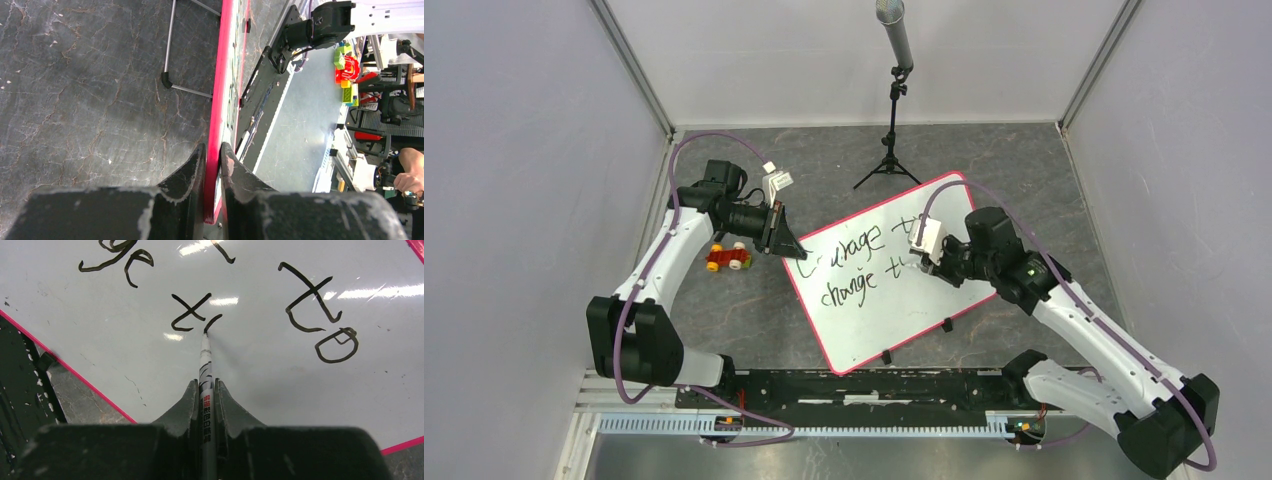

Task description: Write a sentence on the whiteboard

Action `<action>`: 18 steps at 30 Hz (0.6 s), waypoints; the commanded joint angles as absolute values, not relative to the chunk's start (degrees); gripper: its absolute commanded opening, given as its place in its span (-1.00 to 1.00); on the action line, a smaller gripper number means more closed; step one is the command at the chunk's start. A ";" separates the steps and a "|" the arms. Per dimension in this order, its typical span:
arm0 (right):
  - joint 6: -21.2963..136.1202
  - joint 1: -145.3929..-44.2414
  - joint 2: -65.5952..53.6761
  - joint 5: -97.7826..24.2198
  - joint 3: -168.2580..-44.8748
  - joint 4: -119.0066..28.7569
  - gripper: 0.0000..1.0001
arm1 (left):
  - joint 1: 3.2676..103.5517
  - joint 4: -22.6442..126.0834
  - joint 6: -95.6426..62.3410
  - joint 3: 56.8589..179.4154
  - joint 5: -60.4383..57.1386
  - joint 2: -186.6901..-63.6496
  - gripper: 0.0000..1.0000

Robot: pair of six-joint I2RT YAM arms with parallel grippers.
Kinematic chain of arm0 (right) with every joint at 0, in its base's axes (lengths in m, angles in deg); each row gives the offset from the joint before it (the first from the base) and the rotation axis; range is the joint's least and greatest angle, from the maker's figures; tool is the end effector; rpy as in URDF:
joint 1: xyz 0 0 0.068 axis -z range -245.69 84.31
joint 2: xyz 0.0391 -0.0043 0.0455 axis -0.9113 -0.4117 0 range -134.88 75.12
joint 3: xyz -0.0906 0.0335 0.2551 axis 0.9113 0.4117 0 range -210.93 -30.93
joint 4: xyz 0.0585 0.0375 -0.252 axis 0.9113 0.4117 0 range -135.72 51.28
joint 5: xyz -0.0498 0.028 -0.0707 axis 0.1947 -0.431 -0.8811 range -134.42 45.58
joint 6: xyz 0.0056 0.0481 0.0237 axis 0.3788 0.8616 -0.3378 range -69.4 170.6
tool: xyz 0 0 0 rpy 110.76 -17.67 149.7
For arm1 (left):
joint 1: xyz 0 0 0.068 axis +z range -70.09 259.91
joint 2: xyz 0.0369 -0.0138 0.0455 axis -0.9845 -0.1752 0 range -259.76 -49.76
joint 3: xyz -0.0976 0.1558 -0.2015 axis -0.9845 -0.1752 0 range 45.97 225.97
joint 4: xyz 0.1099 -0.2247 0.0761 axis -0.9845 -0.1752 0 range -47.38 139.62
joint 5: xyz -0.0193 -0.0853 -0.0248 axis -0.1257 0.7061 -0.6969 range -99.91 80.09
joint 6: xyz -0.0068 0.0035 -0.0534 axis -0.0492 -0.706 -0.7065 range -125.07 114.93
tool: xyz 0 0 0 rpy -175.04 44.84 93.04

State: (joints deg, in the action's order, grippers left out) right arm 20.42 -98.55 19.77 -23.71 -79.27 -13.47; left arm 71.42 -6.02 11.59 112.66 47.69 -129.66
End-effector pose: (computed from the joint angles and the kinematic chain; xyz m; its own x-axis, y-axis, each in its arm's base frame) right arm 0.1640 0.1209 0.2924 -0.0889 -0.6171 -0.7819 -0.9049 0.3781 -0.1956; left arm 0.2523 -0.0680 0.2890 -0.7745 0.2708 -0.5716 0.6290 0.4252 -0.6508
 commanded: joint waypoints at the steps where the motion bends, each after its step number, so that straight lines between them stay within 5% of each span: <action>1: 21.14 -98.40 21.69 -23.68 -77.49 -13.29 -1.00 | 69.54 -5.05 14.09 112.70 44.14 -129.98 -0.95; 18: 21.71 -98.36 20.34 -22.78 -78.98 -14.22 -1.00 | 69.44 -5.10 13.99 112.74 43.97 -130.18 -0.95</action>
State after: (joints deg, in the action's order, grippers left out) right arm 20.77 -98.55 21.67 -22.47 -76.60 -12.44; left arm 71.42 -6.02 11.59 112.66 47.63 -129.66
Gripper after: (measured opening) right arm 0.144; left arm 0.195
